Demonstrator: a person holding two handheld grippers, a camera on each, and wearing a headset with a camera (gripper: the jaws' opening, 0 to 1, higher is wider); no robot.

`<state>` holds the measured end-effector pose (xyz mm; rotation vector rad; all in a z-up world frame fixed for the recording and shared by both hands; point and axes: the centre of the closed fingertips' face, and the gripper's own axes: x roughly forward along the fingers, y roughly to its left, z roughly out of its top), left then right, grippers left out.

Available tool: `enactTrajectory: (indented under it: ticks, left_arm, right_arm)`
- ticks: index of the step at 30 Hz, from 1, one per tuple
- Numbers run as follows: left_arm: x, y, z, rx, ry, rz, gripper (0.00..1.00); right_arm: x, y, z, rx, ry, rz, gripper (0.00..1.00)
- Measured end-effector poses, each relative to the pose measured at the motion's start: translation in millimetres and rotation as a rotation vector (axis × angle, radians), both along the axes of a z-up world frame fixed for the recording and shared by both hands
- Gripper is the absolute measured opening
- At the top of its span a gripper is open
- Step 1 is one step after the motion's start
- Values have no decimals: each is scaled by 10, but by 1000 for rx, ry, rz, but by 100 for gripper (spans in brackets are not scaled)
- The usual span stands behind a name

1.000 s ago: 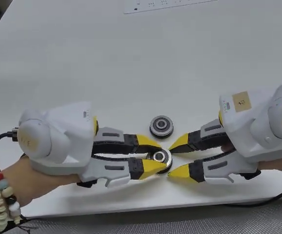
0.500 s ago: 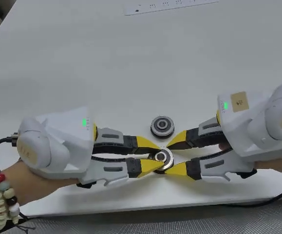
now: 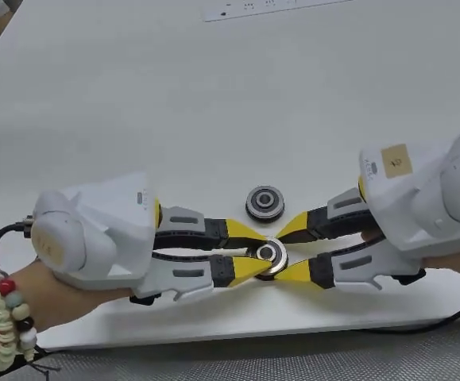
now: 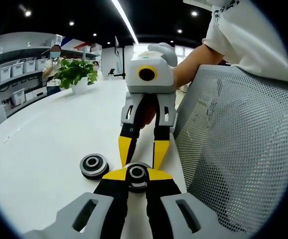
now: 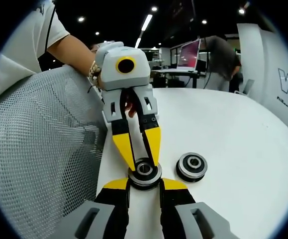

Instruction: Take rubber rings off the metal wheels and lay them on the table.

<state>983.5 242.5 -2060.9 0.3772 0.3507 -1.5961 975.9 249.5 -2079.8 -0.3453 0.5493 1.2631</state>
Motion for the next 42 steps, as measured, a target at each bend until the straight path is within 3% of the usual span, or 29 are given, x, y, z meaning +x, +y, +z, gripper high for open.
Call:
enactTrajectory:
  ticks: [10, 13, 14, 15, 16, 20, 24, 27, 30, 33, 36, 42]
  left_arm:
    - [-9, -12, 3, -4, -8, -1, 8]
    - [-7, -11, 4, -6, -7, 0, 8]
    - [-6, -9, 5, -6, -8, 1, 8]
    - [-3, -8, 5, -7, -5, 3, 8]
    - [-2, -10, 5, -8, -4, 4, 8]
    - [-5, -10, 5, -9, -4, 6, 8]
    - [-5, -10, 5, -11, -3, 6, 8]
    - [-4, -8, 6, -13, 1, 10, 8]
    - [-4, -13, 6, -13, -3, 11, 8]
    - [-4, -26, 6, -14, -5, 13, 8]
    - [0, -39, 8, -13, -6, 15, 8]
    - [7, -45, 3, -9, -4, 17, 8]
  right_arm:
    - [-6, -39, 7, 8, 39, -18, 18]
    - [-9, -80, 7, 12, 55, -33, 15]
    - [4, -136, -20, -13, 42, -35, 8]
    - [26, -168, -17, -1, 60, -70, 1]
    - [15, -134, 1, 28, 76, -70, 1]
    - [14, -137, 1, 6, 65, -63, 1]
    - [14, -142, 5, 9, 92, -91, 0]
    - [11, -150, 7, 15, 136, -130, 0]
    - [10, -167, 0, 33, 245, -209, 0]
    - [17, -189, -3, 31, 276, -227, 0]
    - [40, -232, -19, 39, 341, -298, 0]
    - [54, -242, -1, 25, 320, -303, 0]
